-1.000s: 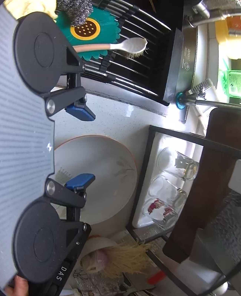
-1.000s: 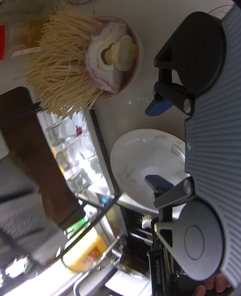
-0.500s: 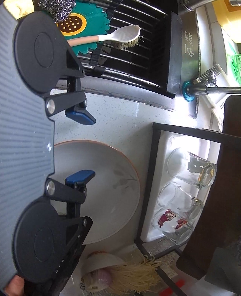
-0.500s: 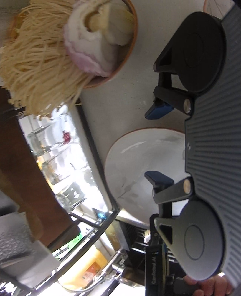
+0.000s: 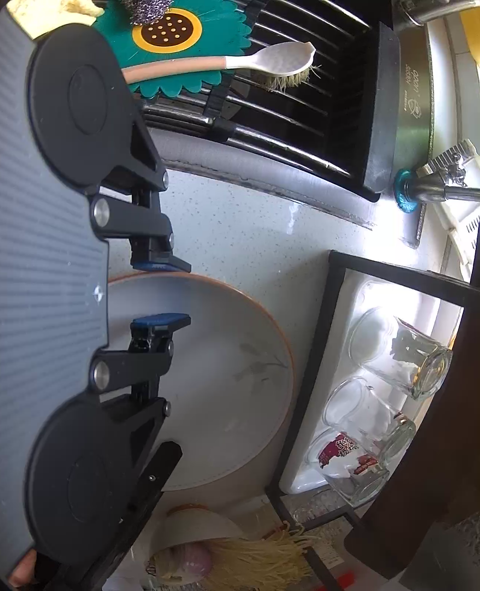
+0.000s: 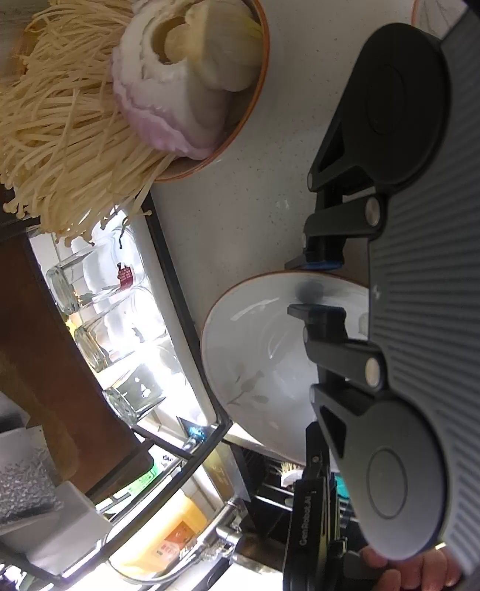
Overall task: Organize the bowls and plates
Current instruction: 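Close the left gripper on the second plate rim while the right gripper grips it too, then carry the second white leaf plate with both grippers over the plate stack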
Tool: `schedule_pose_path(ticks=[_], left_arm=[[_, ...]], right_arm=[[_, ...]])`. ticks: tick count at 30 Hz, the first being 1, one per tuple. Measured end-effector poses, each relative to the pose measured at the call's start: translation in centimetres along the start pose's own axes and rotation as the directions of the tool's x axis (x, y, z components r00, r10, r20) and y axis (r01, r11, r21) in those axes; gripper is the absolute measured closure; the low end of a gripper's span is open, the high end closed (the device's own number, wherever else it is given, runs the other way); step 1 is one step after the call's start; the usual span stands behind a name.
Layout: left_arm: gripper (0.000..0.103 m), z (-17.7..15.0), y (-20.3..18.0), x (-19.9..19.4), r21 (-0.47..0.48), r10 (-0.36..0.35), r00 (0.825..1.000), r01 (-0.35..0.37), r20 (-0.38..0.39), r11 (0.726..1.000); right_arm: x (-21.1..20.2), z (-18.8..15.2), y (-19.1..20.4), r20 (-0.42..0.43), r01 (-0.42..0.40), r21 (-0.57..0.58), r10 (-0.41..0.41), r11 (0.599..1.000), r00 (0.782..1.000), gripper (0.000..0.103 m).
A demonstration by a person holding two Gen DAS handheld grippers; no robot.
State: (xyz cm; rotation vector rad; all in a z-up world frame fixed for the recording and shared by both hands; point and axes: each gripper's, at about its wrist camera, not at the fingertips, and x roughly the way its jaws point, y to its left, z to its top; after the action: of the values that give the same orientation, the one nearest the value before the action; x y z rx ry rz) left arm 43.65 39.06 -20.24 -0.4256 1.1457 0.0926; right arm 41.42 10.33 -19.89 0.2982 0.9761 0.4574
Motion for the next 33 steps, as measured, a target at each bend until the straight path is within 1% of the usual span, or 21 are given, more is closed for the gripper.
schedule_pose_path(ticks=[3,6,8,10,18,21,29,33], left_arm=[[0.078,0.0,0.1,-0.2,-0.004,0.01,1.0,-0.01,-0.005,1.0],[0.08,0.0,-0.1,-0.7,0.006,0.017,1.0,-0.017,-0.004,1.0],[0.08,-0.1,-0.3,-1.1,0.011,0.028,1.0,-0.028,-0.001,1.0],[0.082,-0.2,-0.4,-1.5,0.009,0.019,1.0,-0.019,-0.005,1.0],[0.084,-1.8,-2.0,-4.4,0.009,-0.045,0.999,0.044,0.005,0.999],[0.085,-2.6,-2.6,-5.3,0.008,-0.08,0.997,0.08,-0.006,0.997],[0.088,-4.2,-5.3,-8.2,0.034,-0.185,0.983,0.185,0.007,0.982],[0.088,-5.4,-6.8,-8.7,0.041,-0.222,0.975,0.222,-0.016,0.974]], right_arm=[[0.0,0.2,-0.3,-0.035,-0.035,0.021,0.035,0.999,0.999,0.082],[-0.4,0.0,0.1,-0.043,-0.021,0.006,0.022,1.0,0.999,0.082],[-0.9,-0.1,0.2,-0.043,-0.031,0.008,0.031,0.999,0.999,0.082],[-1.6,-0.3,0.3,-0.046,-0.026,0.003,0.026,1.0,0.999,0.082],[-6.3,-1.2,-0.4,-0.012,-0.033,0.033,0.034,0.999,0.999,0.082],[-8.2,-1.6,-0.5,0.009,-0.007,0.022,0.007,1.0,1.0,0.082],[-12.7,-2.1,-1.8,0.048,0.022,0.032,-0.023,0.999,0.999,0.082],[-15.2,-2.9,-2.3,0.074,0.055,0.036,-0.057,0.998,0.996,0.082]])
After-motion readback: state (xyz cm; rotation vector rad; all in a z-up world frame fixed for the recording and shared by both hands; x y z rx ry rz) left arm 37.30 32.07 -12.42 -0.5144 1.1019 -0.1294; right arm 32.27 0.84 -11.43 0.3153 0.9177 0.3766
